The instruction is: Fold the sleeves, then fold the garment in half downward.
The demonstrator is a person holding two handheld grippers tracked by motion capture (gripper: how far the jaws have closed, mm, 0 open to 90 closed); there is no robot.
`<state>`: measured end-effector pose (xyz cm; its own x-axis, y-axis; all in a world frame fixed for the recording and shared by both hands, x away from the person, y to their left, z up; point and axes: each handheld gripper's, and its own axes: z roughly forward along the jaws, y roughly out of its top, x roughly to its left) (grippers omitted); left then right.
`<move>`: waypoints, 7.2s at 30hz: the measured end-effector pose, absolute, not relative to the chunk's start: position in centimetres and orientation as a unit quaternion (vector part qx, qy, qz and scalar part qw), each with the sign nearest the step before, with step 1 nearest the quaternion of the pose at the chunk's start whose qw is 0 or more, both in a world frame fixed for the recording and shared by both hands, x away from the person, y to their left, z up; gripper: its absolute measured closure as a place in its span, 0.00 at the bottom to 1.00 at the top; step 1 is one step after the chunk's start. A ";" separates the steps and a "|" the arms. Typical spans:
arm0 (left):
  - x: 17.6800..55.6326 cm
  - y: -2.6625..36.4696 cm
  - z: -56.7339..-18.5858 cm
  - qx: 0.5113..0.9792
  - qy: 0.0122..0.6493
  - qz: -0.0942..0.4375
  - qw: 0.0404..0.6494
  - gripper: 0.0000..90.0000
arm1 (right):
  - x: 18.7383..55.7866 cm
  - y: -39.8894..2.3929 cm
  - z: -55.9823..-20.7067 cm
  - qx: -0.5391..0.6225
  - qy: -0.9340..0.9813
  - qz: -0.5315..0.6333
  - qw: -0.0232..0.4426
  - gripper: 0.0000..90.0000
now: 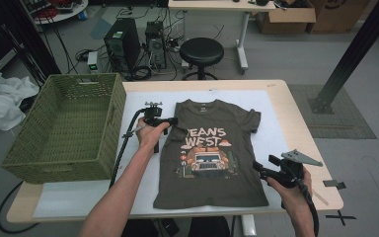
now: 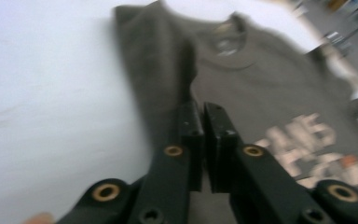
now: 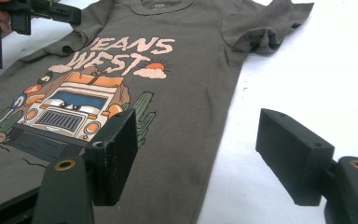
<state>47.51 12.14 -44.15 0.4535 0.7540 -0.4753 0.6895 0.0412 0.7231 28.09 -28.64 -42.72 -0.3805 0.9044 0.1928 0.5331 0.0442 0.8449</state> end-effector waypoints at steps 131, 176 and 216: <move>47.5 14.4 -41.6 0.756 0.466 0.087 0.452 0.39 | 45.6 -21.5 -41.6 0.472 0.755 0.423 0.169 0.33; 54.6 15.6 -35.2 0.727 0.430 0.109 0.525 0.96 | 53.7 -22.8 -36.6 0.491 0.673 0.536 0.134 0.97; 37.8 15.2 -43.6 0.757 0.438 -0.026 0.485 0.68 | 34.8 -23.7 -42.6 0.461 0.721 0.516 0.025 0.55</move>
<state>37.76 15.22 -43.56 0.6155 0.6366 -0.4646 0.6878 -0.1461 0.7110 34.77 -23.69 -42.63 -0.5731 0.6910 0.4404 0.6399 0.0417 0.7673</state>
